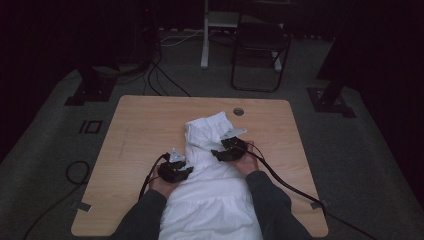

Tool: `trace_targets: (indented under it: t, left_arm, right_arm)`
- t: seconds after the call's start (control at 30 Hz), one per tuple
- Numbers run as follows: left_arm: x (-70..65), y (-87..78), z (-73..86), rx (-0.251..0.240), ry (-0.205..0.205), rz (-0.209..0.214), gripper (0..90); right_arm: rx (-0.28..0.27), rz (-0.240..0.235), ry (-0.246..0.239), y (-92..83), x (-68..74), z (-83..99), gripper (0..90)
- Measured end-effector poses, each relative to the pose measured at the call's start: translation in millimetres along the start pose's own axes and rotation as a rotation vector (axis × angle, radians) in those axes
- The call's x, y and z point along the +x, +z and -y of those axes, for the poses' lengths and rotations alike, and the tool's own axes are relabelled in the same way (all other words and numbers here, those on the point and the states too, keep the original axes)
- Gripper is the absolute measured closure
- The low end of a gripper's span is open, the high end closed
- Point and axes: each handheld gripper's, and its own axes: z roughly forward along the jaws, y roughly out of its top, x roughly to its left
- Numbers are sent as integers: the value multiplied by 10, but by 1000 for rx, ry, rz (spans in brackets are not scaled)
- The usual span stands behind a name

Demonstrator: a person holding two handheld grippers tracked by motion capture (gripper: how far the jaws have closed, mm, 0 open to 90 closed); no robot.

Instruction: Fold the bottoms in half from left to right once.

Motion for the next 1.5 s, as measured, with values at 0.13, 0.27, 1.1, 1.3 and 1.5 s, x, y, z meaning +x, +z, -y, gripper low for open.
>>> trace_targets:
  t: [0.13, 0.27, 1.1, 1.3, 1.5]
  left_arm:
    - [-4, -3, 11, -4, 3, 0, 546]
    - [-12, 0, 14, -7, 0, -4, 511]
    - [-35, 23, 12, -16, 12, -6, 473]
    - [37, -35, -106, -25, -5, -12, 457]
    - [122, 42, -464, -84, 16, -47, 457]
  right_arm:
    - [-92, 209, 88, -164, -263, -60, 900]
    - [-83, 247, 272, -191, -686, 24, 830]
    - [91, 310, 304, 66, -839, 115, 670]
    - [20, 296, 236, -7, -616, 152, 506]
    - [105, 240, 170, 119, -517, 234, 542]
